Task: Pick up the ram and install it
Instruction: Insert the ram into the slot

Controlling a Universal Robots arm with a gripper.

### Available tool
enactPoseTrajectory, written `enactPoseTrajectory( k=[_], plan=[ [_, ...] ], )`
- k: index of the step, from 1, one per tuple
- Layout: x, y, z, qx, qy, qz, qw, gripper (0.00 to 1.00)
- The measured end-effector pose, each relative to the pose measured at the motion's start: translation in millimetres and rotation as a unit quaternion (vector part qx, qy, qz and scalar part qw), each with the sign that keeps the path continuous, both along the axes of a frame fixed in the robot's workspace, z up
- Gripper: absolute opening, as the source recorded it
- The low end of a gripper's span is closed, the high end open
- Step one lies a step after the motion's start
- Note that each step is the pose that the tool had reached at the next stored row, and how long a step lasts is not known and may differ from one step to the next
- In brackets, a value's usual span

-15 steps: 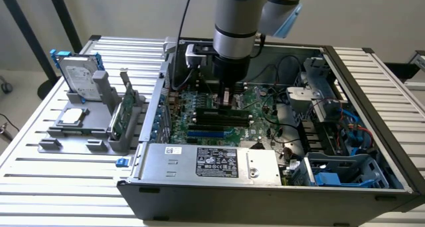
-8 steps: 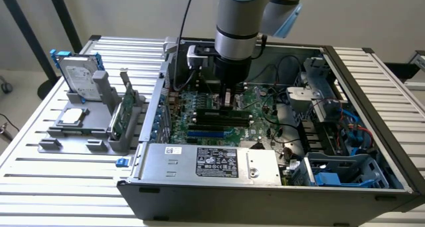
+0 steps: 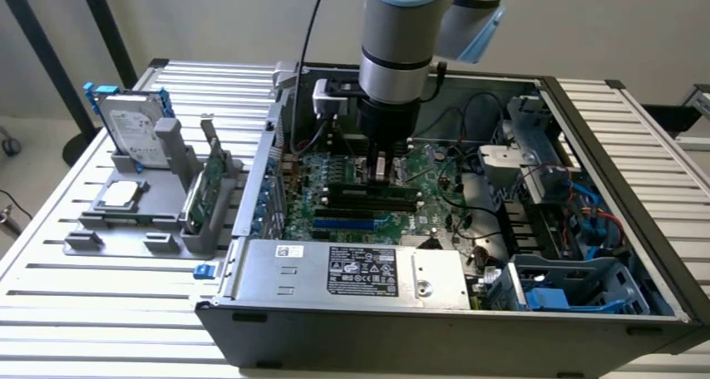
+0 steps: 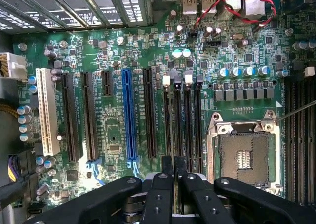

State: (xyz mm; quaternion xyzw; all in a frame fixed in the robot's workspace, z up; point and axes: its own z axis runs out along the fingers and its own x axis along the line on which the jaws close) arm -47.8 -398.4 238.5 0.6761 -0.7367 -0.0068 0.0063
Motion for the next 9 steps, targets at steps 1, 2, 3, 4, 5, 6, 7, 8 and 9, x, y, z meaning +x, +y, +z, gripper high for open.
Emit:
enactPoseTrajectory(
  k=[1, 2, 3, 4, 5, 6, 7, 8, 9],
  plan=[
    [0.0, -0.1, -0.3, -0.0001, 0.0000, 0.000, 1.0000, 0.13],
    [0.1, -0.1, -0.5, -0.0001, 0.0000, 0.000, 1.0000, 0.13],
    [0.1, -0.1, -0.7, -0.0001, 0.0000, 0.000, 1.0000, 0.13],
    [0.1, 0.0, -0.9, -0.0001, 0.0000, 0.000, 1.0000, 0.13],
    [0.1, 0.0, -1.1, -0.0001, 0.0000, 0.000, 1.0000, 0.13],
    [0.1, -0.1, -1.3, 0.0000, 0.0000, 0.000, 1.0000, 0.13],
    [0.1, -0.1, -1.6, 0.0000, 0.0000, 0.000, 1.0000, 0.13],
    [0.1, 0.0, -2.0, 0.0001, 0.0000, 0.000, 1.0000, 0.13],
    [0.1, 0.0, -2.4, 0.0000, 0.0000, 0.000, 1.0000, 0.13]
  ],
)
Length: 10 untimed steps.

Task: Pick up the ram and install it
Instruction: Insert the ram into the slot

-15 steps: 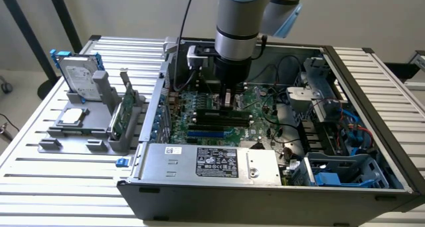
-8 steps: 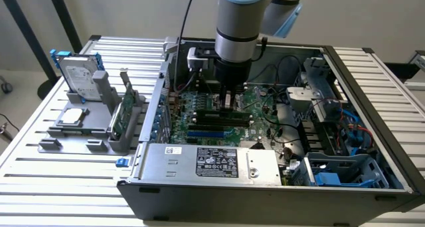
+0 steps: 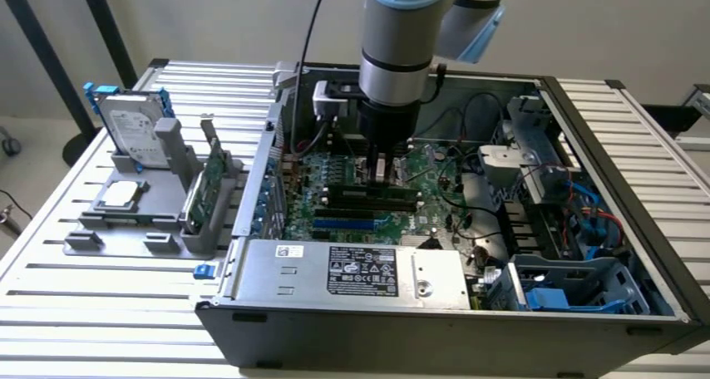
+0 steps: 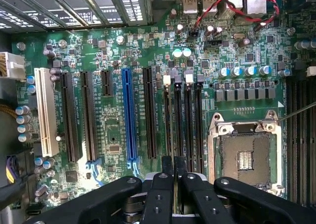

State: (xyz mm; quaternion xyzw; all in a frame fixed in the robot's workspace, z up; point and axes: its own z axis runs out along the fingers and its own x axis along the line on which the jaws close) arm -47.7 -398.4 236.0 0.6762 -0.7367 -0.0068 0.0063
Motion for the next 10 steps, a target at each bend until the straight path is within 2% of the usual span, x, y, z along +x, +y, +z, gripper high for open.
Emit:
enactPoseTrajectory(
  k=[10],
  plan=[
    [0.0, 0.0, -2.8, -0.0001, 0.0000, 0.000, 1.0000, 0.13]
  ],
)
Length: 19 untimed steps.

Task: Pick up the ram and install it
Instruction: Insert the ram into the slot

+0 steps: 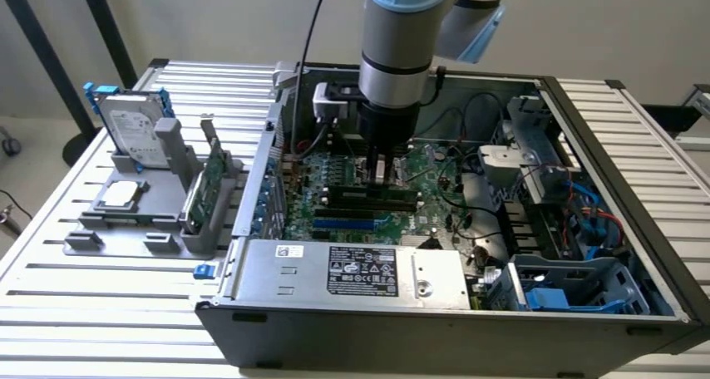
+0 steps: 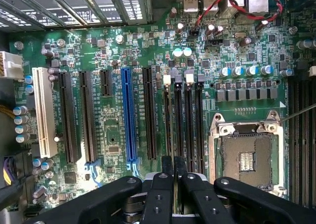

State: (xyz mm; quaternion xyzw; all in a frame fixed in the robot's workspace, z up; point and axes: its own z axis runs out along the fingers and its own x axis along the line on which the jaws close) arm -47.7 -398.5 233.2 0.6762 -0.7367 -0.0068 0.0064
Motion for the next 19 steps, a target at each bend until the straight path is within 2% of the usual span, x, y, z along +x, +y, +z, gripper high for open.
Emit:
enactPoseTrajectory(
  k=[9, 11, 12, 19],
  plan=[
    [0.0, -0.3, -1.7, 0.0001, -0.0008, 0.000, 1.0000, 0.13],
    [0.0, -0.5, -2.1, 0.0001, -0.0013, 0.000, 1.0000, 0.13],
    [0.0, -0.9, -2.7, 0.0000, -0.0025, 0.000, 1.0000, 0.13],
    [-0.1, -0.7, -3.9, 0.0000, -0.0033, 0.001, 1.0000, 0.13]
  ],
)
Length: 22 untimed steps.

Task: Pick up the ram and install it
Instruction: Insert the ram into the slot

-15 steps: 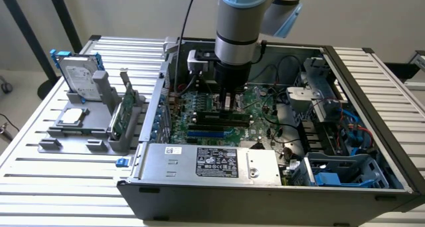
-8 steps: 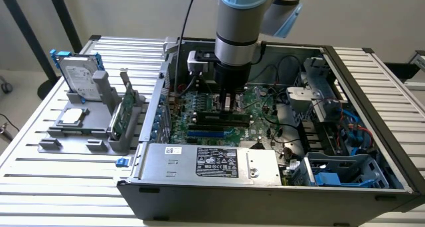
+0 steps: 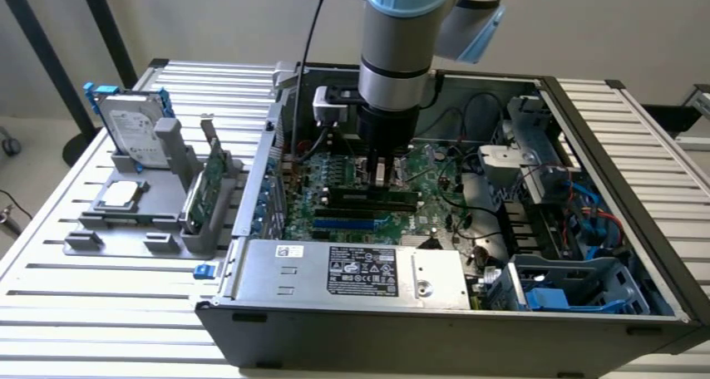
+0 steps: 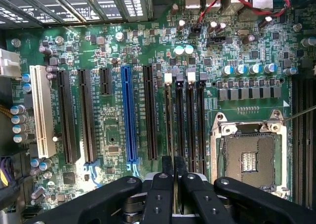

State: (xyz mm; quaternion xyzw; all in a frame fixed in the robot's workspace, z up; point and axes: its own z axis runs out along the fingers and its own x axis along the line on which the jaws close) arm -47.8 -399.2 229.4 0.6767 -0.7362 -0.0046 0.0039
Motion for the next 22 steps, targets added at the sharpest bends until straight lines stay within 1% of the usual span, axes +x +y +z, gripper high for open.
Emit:
enactPoseTrajectory(
  k=[5, 22],
  plan=[
    [-0.1, 1.3, -0.3, 0.0000, -0.0007, 0.002, 1.0000, 0.13],
    [-0.8, 1.4, -3.9, -0.0002, -0.0009, 0.004, 1.0000, 0.13]
  ],
)
